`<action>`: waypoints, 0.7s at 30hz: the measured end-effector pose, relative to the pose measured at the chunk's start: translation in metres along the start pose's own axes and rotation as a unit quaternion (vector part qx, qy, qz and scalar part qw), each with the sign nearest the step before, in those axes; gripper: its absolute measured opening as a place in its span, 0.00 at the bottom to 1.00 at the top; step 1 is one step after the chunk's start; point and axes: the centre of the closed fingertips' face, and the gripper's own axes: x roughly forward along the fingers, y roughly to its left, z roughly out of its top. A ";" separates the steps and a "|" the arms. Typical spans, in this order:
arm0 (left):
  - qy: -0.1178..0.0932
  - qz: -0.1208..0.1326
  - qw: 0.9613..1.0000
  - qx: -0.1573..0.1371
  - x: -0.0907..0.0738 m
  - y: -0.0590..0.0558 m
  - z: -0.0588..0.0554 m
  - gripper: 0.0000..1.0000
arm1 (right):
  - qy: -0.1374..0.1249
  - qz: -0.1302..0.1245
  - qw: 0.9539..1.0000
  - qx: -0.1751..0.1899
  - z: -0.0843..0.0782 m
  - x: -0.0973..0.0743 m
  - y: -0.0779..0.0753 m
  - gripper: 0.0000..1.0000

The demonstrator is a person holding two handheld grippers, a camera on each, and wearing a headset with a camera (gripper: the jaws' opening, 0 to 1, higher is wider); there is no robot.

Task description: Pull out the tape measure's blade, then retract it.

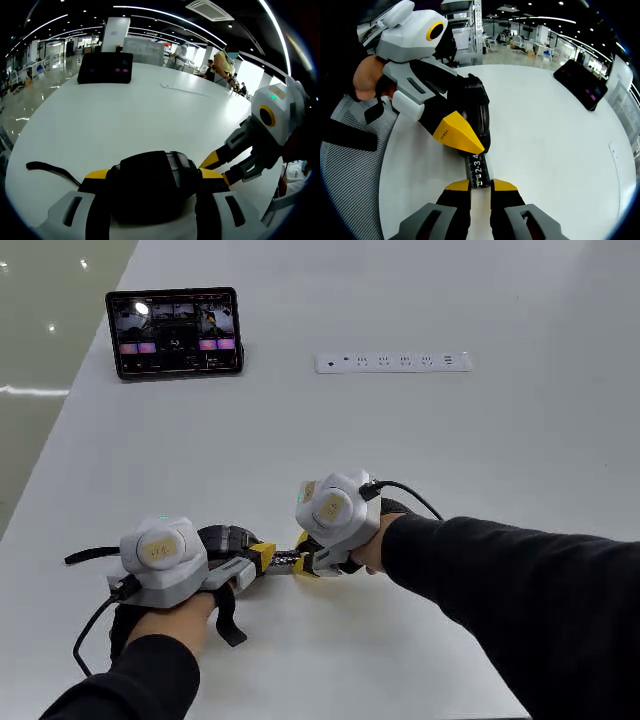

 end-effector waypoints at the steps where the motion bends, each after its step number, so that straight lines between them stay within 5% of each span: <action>1: 0.000 0.000 1.000 0.000 0.000 0.000 0.000 0.64 | 0.000 0.000 1.000 0.000 0.000 0.000 0.000 0.10; 21: 0.000 -0.002 1.000 -0.001 -0.001 0.000 0.000 0.63 | -0.011 0.005 1.000 -0.003 0.009 0.006 0.001 0.10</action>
